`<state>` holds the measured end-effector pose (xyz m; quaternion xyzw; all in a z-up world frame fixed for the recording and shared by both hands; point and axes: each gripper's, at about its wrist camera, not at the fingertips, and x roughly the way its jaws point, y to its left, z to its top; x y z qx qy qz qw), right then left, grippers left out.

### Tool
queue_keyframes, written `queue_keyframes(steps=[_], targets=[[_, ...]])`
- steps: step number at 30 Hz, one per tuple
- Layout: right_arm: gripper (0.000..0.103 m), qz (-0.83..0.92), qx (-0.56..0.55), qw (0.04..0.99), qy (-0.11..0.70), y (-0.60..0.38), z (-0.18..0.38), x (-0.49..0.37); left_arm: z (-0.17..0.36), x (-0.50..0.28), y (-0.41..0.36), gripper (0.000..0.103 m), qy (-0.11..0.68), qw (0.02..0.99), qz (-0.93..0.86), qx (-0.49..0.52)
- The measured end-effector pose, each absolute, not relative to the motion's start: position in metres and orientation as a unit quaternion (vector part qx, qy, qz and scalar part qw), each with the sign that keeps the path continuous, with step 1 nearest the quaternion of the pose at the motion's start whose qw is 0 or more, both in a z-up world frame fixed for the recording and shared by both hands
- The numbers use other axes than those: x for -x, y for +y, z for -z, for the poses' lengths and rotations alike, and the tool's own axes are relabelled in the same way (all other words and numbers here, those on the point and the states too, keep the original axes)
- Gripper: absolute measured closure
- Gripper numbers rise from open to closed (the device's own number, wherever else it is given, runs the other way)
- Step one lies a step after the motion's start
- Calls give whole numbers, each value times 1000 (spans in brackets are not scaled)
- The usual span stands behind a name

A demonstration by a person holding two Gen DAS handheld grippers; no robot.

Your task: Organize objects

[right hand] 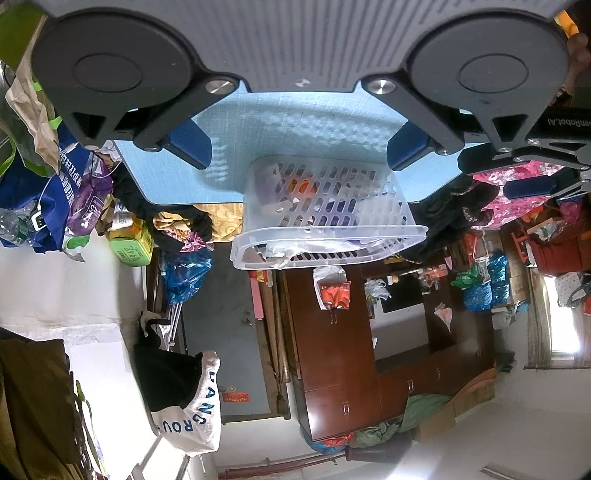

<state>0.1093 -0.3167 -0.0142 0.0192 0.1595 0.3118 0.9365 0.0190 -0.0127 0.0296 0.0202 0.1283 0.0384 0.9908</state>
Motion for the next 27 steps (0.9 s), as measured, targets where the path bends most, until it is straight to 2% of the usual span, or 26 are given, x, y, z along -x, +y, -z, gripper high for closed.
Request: queue_keyframes(steps=[27], targets=[[0, -310, -26, 937, 161, -319, 15, -109, -27, -19, -14, 0, 127, 991, -31, -23]])
